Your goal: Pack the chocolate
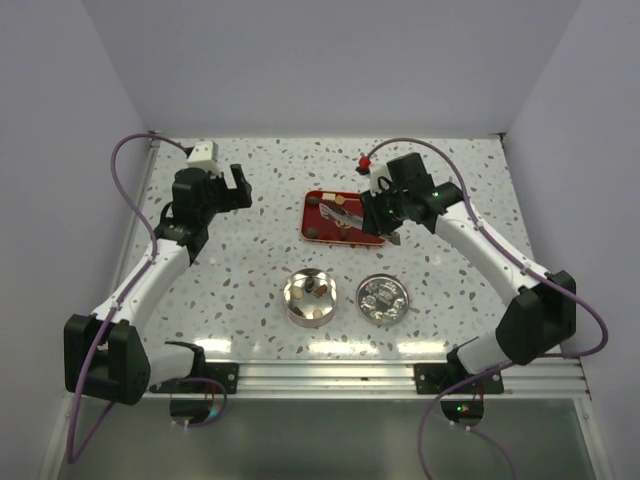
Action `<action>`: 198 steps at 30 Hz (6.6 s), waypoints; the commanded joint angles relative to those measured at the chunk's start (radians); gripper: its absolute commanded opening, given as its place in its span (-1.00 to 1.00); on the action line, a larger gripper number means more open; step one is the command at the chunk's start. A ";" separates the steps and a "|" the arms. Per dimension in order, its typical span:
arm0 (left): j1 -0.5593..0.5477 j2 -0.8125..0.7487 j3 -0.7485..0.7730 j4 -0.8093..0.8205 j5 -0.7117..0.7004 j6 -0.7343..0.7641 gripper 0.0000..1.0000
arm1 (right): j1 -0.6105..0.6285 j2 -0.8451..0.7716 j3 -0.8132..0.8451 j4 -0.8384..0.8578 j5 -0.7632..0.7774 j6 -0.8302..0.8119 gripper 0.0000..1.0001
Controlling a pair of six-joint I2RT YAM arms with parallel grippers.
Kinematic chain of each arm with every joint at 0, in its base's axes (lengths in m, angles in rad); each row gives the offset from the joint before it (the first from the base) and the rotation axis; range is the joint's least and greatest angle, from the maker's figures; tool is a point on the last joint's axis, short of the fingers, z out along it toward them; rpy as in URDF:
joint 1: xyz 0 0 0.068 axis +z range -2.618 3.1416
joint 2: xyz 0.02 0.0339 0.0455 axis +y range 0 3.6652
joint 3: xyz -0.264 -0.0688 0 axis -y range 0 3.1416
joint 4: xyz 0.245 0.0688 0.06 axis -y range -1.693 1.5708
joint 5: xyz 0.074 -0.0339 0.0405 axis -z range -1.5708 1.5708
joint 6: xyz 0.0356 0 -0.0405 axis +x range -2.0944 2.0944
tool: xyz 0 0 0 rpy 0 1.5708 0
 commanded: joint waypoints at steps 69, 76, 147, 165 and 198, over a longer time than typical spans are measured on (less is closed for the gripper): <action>0.005 0.006 0.035 -0.021 -0.014 -0.021 1.00 | 0.176 -0.186 0.028 -0.158 0.032 0.177 -0.26; 0.004 0.005 0.036 -0.019 -0.009 -0.021 1.00 | 0.076 -0.112 0.055 -0.079 0.090 0.185 -0.26; 0.005 0.031 0.047 -0.021 -0.006 -0.024 1.00 | 0.177 -0.236 0.039 -0.240 -0.191 0.138 -0.51; 0.004 0.016 0.056 -0.042 -0.014 -0.020 1.00 | 0.196 -0.287 -0.035 -0.339 -0.229 0.094 -0.23; 0.004 0.023 0.058 -0.042 -0.017 -0.020 1.00 | 0.056 0.064 0.177 -0.052 -0.004 0.120 -0.28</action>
